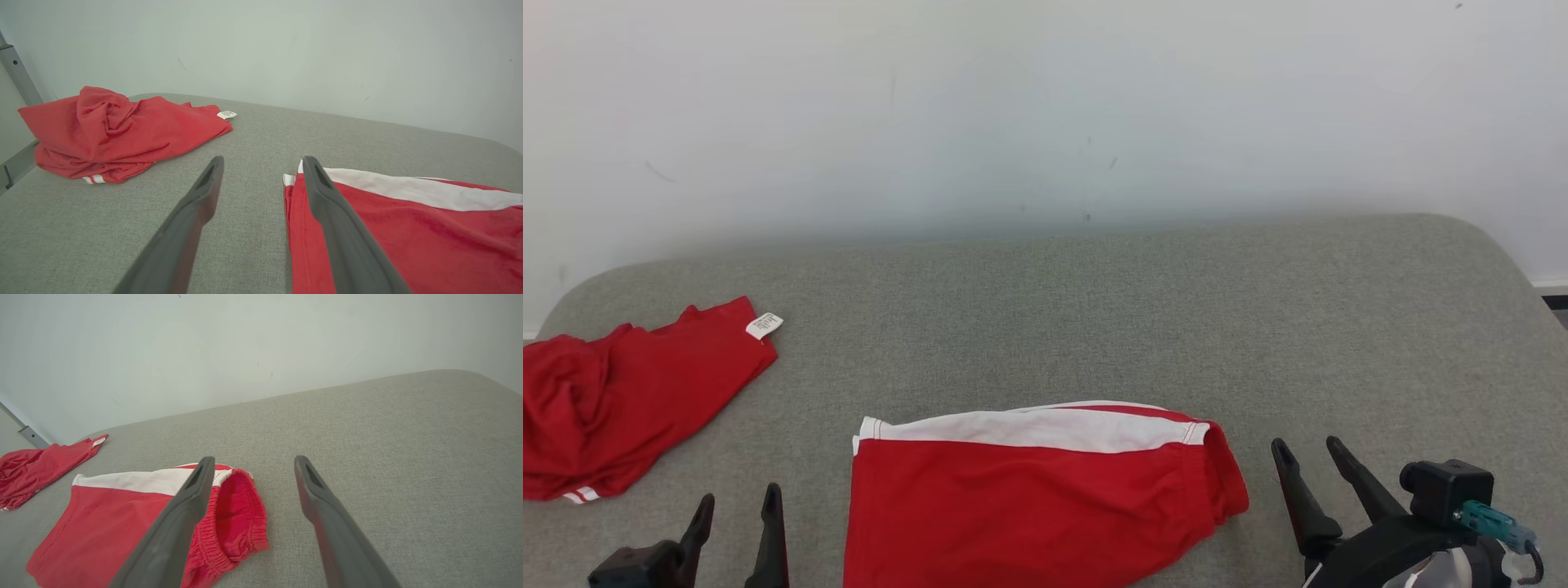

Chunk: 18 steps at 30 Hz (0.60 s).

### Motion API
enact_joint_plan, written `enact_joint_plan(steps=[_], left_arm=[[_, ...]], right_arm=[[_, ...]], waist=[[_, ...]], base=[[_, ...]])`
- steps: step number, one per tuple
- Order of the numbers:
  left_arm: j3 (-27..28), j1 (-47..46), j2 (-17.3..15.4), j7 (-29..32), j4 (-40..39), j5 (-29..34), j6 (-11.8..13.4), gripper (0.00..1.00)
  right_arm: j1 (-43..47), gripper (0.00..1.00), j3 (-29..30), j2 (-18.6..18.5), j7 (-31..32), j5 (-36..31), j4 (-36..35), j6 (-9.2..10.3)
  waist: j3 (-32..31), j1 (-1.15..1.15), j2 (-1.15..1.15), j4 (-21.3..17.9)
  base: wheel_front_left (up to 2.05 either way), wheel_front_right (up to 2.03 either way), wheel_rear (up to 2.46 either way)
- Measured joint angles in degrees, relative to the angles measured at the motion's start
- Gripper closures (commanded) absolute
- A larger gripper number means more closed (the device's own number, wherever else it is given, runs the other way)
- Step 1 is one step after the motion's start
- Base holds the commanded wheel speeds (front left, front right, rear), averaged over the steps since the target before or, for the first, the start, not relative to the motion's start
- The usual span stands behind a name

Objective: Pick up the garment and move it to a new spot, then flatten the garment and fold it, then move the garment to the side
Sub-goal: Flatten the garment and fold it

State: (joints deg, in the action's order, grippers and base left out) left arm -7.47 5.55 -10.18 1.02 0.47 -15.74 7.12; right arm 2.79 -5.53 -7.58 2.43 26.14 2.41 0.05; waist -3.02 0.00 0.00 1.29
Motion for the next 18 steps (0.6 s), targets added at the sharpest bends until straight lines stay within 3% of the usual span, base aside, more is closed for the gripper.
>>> enact_joint_plan(steps=[9,18], left_arm=[[0.6,0.0,0.5,1.5,-1.5,0.7,0.0,0.0],[-1.2,-0.3,1.3,2.5,-2.1,1.3,0.0,0.0]], right_arm=[[-2.3,0.0,-4.1,-2.3,12.0,0.4,2.7,-0.46],[-9.6,0.0,-6.5,-3.1,21.9,-1.4,5.7,1.04]], waist=[[0.5,0.0,0.0,0.2],[1.4,0.0,0.0,1.1]], base=[[0.0,0.0,0.0],[0.0,0.0,0.0]])
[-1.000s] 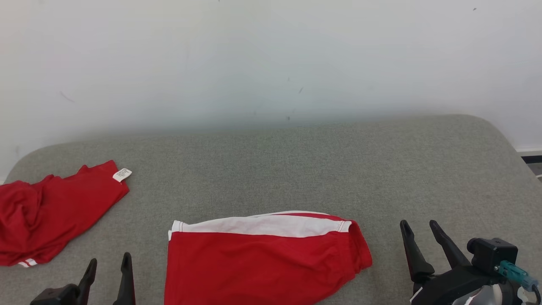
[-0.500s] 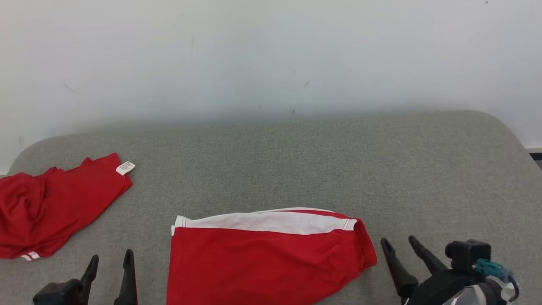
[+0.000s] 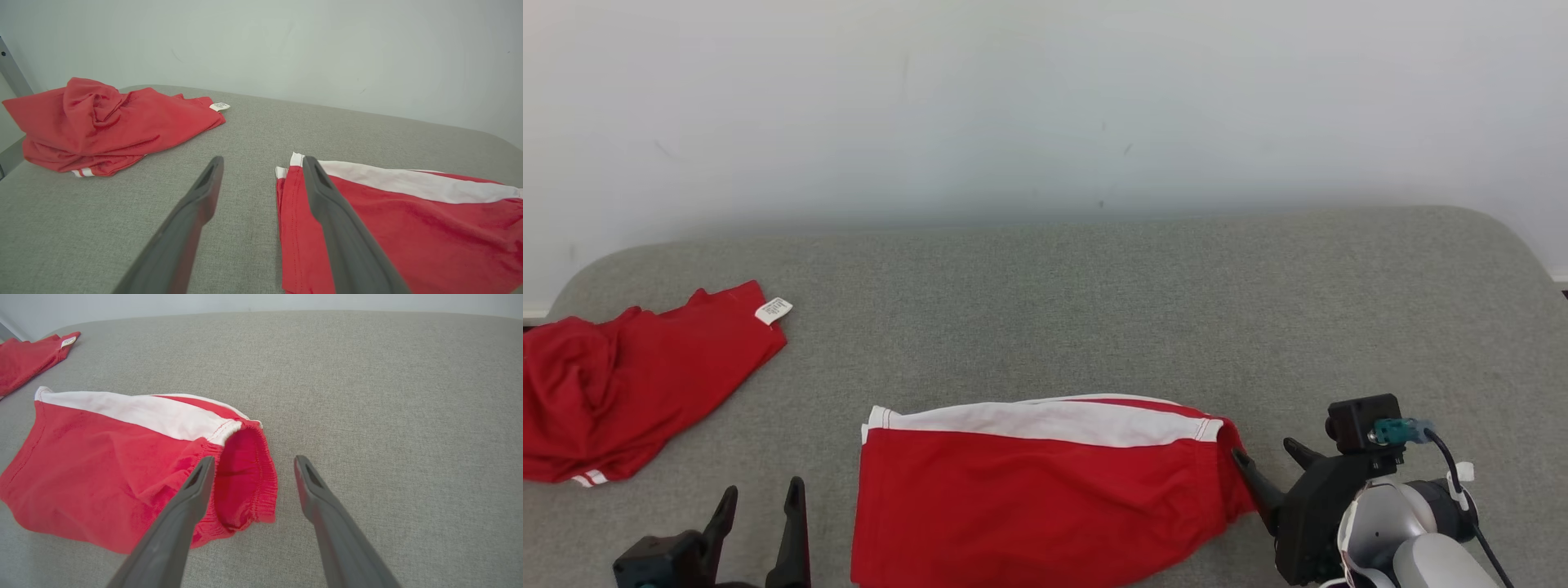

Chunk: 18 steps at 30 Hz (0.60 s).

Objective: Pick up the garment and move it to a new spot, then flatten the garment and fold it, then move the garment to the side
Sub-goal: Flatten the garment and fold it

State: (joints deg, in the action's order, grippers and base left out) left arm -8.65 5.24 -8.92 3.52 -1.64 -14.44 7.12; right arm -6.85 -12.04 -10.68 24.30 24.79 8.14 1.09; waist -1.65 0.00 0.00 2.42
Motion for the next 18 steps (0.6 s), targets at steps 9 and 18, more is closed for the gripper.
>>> enact_joint_plan(steps=[9,18], left_arm=[[-0.7,-1.2,-0.4,0.5,-0.3,0.3,-0.1,0.0],[-1.6,-3.2,-0.3,0.5,-0.1,0.4,-0.7,0.0]], right_arm=[[-4.1,0.0,-2.4,0.6,6.2,-1.7,5.4,1.59],[-5.9,0.0,-2.9,0.6,8.6,-2.2,9.3,2.12]], waist=[[1.0,0.0,0.0,1.5],[2.0,0.0,0.0,2.3]], base=[[0.0,0.0,0.0],[0.0,0.0,0.0]])
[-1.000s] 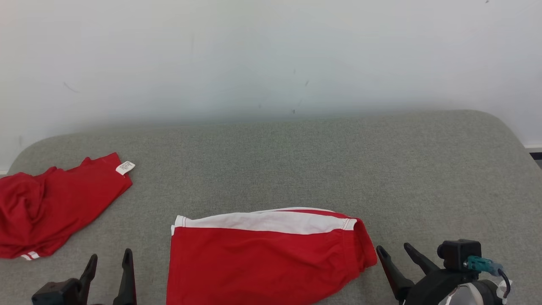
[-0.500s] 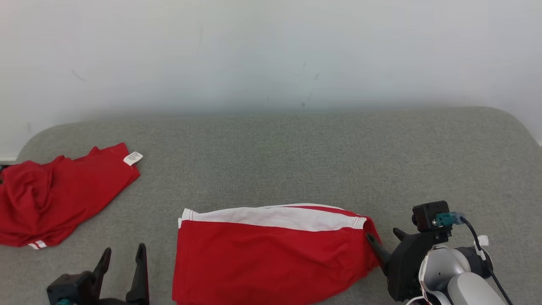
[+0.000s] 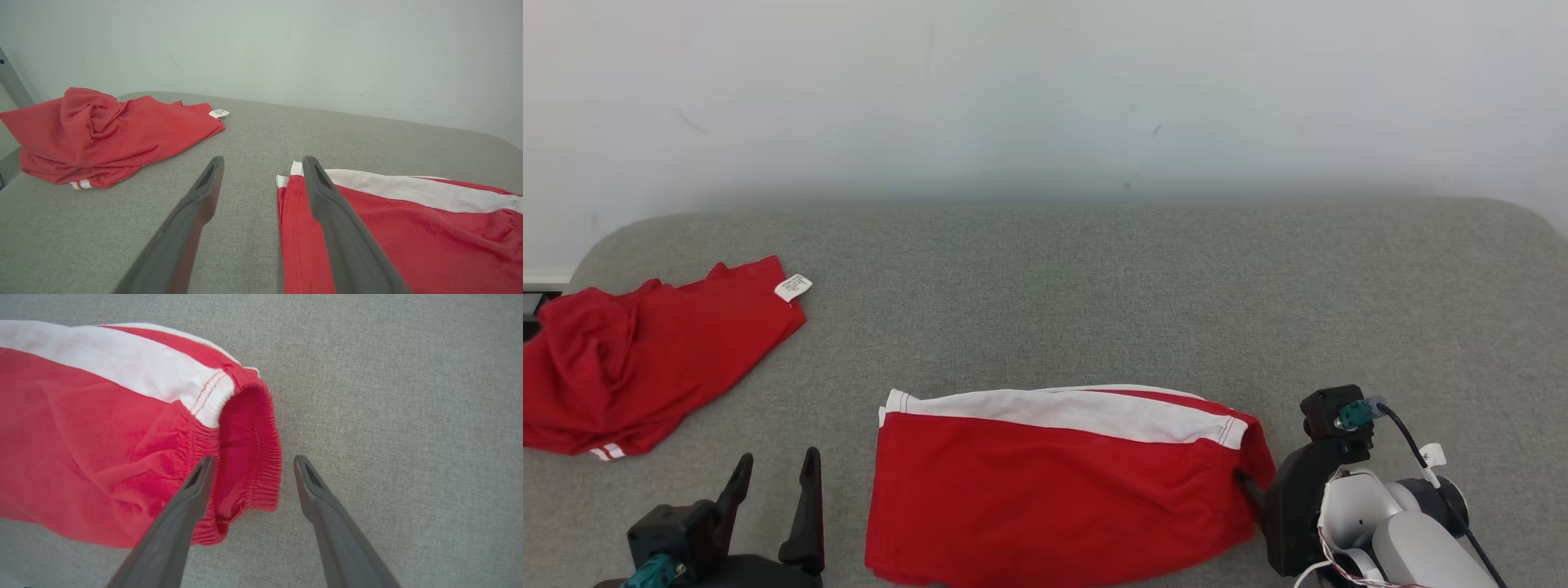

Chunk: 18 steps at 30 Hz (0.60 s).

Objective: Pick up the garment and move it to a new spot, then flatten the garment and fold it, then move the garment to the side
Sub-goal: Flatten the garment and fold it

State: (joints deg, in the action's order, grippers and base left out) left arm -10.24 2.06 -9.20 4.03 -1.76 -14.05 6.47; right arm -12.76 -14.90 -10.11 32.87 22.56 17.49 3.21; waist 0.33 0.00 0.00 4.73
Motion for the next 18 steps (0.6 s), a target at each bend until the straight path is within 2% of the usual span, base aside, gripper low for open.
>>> enact_joint_plan(steps=[18], left_arm=[[-1.7,-1.7,0.2,0.5,2.9,0.0,-1.9,0.0]], right_arm=[[-2.3,0.0,1.8,0.9,0.9,0.8,7.7,0.79]], waist=[[0.8,0.0,0.0,3.9]], base=[[0.0,0.0,0.0]])
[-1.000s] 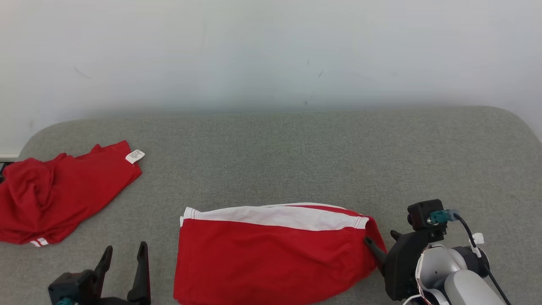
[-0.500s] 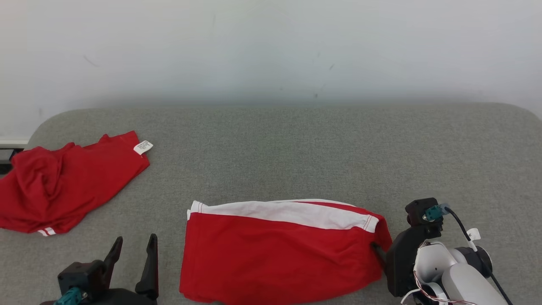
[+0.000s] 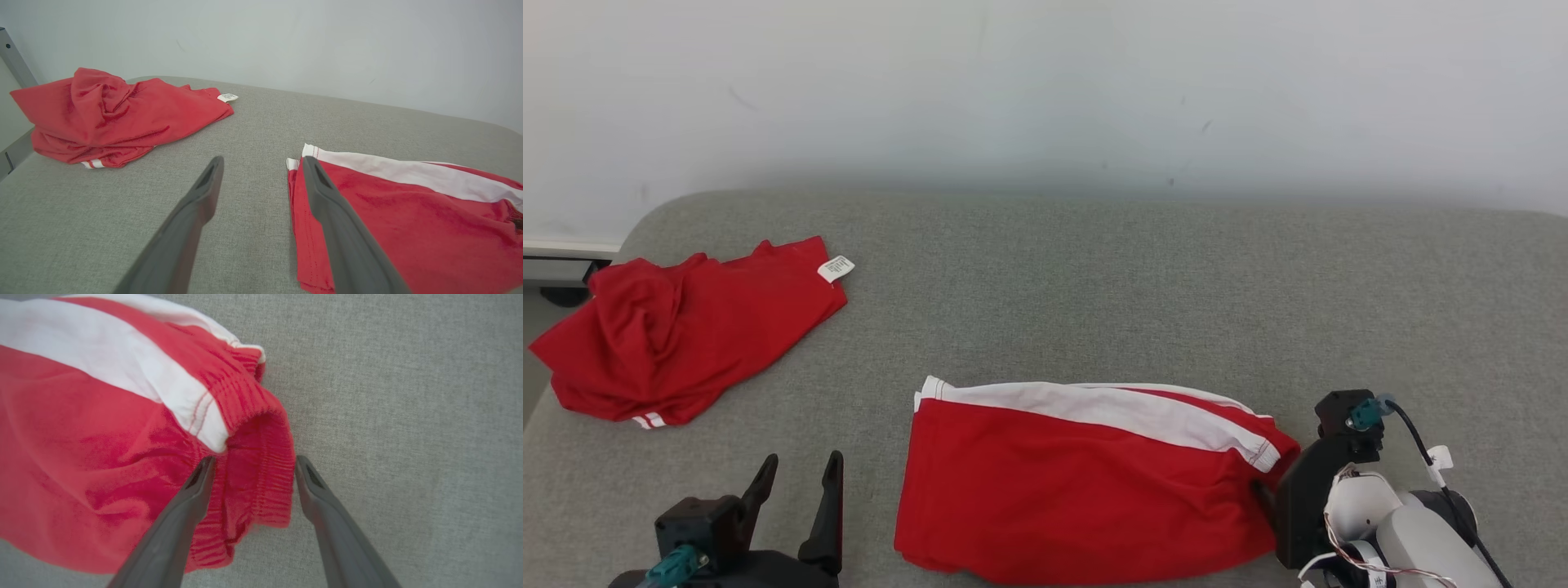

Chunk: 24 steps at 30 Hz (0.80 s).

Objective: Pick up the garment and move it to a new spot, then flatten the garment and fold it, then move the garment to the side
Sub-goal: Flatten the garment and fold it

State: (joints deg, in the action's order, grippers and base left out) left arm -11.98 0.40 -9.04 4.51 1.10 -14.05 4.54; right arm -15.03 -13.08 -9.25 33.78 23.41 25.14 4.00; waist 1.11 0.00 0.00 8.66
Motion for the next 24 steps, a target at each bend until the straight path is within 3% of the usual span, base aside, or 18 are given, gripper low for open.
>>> enact_joint_plan(steps=[24], left_arm=[[-2.2,-3.2,1.0,-0.5,1.5,0.0,-1.1,0.0]], right_arm=[[-6.5,0.0,1.7,3.1,3.6,1.7,8.1,2.07]], waist=[[1.4,0.0,0.0,2.5]], base=[[0.0,0.0,0.0]])
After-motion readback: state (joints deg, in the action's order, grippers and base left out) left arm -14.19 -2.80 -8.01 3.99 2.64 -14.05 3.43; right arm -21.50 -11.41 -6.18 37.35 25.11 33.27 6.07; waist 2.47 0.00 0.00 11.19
